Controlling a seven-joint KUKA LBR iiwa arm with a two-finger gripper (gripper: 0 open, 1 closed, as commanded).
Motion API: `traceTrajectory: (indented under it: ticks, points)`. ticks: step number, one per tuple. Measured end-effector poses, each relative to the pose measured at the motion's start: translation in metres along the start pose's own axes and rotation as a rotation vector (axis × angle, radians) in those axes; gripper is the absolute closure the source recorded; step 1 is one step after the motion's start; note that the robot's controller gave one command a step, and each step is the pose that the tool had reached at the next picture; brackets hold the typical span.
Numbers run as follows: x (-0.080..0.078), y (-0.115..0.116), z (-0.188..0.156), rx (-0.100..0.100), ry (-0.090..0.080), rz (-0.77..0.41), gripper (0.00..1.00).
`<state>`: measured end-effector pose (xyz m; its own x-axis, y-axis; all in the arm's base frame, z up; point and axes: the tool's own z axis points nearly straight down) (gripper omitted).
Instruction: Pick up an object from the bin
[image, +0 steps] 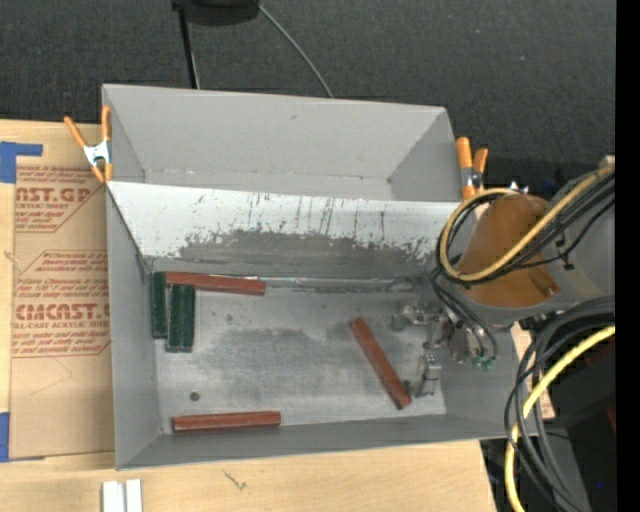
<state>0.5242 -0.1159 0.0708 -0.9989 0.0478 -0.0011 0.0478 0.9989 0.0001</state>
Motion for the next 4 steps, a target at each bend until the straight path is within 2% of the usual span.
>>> traceTrajectory:
  ticks: [1, 2, 3, 4]
  points:
    - [-0.017, 0.012, 0.001, -0.001, 0.003, -0.005, 0.0]
    - [-0.038, 0.034, -0.001, 0.0, -0.001, 0.102, 0.0]
    - [-0.062, 0.078, 0.001, 0.0, -0.002, 0.276, 1.0]
    - [-0.061, 0.078, 0.001, 0.001, -0.001, 0.276, 0.0]
